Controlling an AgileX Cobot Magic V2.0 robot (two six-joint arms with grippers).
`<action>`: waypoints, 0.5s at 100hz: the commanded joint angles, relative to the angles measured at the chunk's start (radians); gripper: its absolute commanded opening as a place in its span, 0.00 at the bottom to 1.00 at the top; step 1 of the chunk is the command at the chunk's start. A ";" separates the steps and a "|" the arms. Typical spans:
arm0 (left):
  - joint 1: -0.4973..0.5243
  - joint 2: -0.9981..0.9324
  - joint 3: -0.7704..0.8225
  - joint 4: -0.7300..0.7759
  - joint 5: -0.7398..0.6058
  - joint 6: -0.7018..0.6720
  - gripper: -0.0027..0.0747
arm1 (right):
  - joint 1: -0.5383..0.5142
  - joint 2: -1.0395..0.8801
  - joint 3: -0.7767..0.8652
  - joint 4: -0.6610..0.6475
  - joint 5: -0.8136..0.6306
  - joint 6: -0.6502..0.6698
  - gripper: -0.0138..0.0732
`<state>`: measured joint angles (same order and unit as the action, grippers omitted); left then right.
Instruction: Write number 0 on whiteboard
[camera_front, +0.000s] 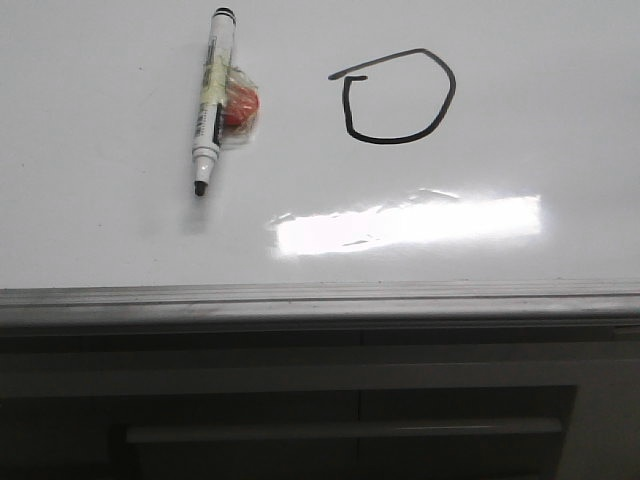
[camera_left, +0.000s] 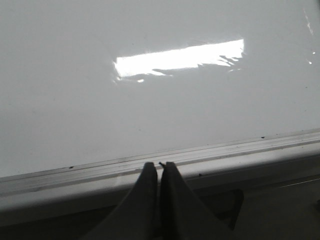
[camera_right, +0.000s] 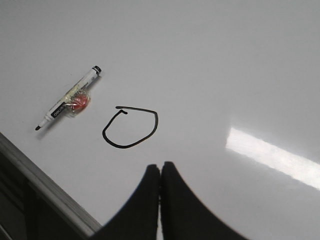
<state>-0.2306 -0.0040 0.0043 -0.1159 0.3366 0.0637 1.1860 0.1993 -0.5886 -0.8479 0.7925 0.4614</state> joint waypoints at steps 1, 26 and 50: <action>0.003 -0.028 0.031 -0.003 -0.039 -0.012 0.01 | -0.005 0.010 -0.019 -0.048 -0.053 0.002 0.09; 0.003 -0.028 0.031 -0.003 -0.039 -0.012 0.01 | -0.005 0.008 0.034 -0.116 -0.007 0.053 0.09; 0.003 -0.028 0.031 -0.003 -0.039 -0.012 0.01 | -0.152 0.016 0.145 -0.123 -0.248 0.053 0.09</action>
<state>-0.2306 -0.0040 0.0043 -0.1159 0.3372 0.0631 1.1098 0.1962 -0.4489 -0.9737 0.6744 0.5065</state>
